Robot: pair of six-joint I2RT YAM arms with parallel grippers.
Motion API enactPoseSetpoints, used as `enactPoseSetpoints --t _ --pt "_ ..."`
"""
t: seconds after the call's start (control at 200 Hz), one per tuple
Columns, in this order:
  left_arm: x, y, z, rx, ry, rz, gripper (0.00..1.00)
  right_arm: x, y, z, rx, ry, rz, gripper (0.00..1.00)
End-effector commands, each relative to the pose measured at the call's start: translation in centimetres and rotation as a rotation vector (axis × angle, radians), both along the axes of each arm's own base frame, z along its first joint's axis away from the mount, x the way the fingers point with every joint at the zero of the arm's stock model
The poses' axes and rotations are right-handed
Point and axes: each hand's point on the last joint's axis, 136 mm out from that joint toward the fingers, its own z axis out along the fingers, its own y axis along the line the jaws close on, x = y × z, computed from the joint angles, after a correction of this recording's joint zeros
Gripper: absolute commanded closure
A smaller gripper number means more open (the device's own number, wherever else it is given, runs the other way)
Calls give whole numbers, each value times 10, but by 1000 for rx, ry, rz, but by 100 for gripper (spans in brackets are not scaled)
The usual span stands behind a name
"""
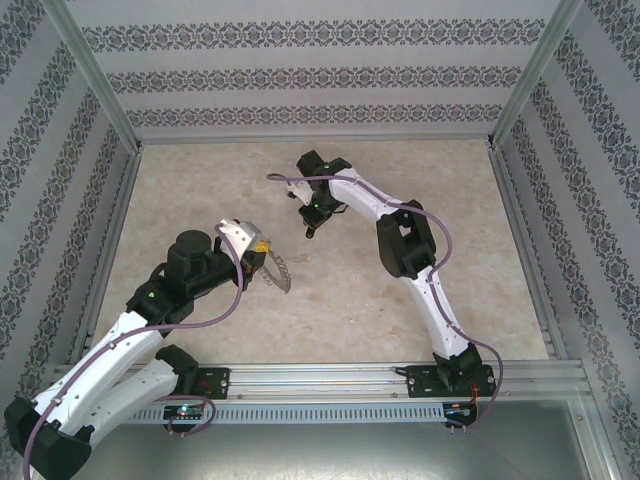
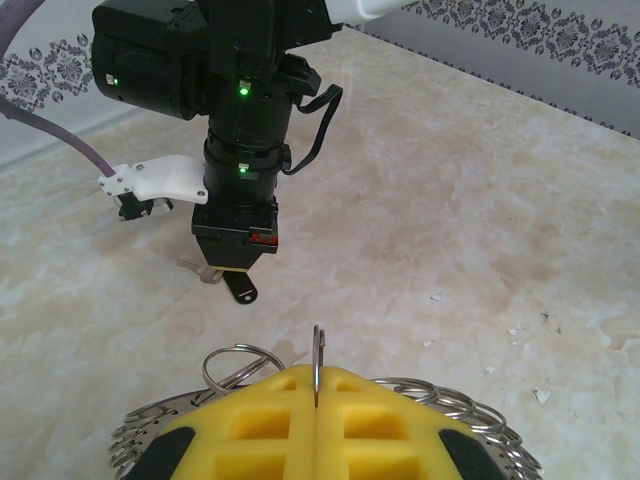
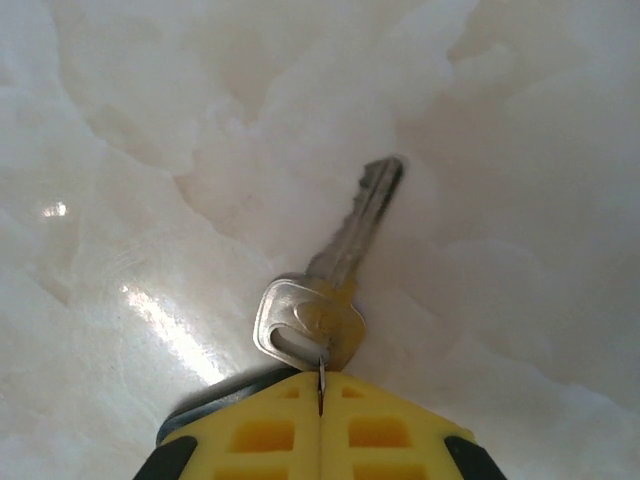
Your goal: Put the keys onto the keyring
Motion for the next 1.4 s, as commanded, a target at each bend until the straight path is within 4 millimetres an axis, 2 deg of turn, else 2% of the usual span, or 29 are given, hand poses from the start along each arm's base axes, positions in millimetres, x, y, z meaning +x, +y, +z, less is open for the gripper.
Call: enactPoseSetpoints --t 0.0,0.185,0.375,0.45,0.55,0.615,0.759,0.929,1.019,1.174,1.314,1.394 --pt "3 0 17 -34 -54 0 100 -6 -6 20 42 -3 -10 100" --pt "2 -1 18 -40 -55 -5 100 -26 -11 46 132 -16 4 100" --pt "2 -3 16 -48 -50 -13 100 -60 -22 56 180 18 15 100" --pt "2 -4 16 -51 -50 -16 100 -75 -17 66 249 17 47 100" --pt "2 -4 20 -53 -58 -19 100 -99 -4 92 385 -28 132 100" --pt "2 -5 21 -53 -59 -23 100 -110 -5 103 414 -50 155 100" --pt "3 -7 20 -54 -52 -33 100 -117 -29 91 295 -5 95 100" --pt "5 -8 19 -53 -52 -30 100 -133 -44 61 221 72 -34 100" --pt "5 -9 17 -55 -48 -34 100 -143 -44 44 186 102 -66 100" --pt "6 -11 16 -53 -45 -41 100 -154 -38 28 128 101 -53 100" --pt "6 -11 14 -56 -39 -43 100 -155 -37 20 111 107 -56 94" --pt "6 -11 13 -58 -40 -42 100 -150 -33 20 116 94 -56 91"
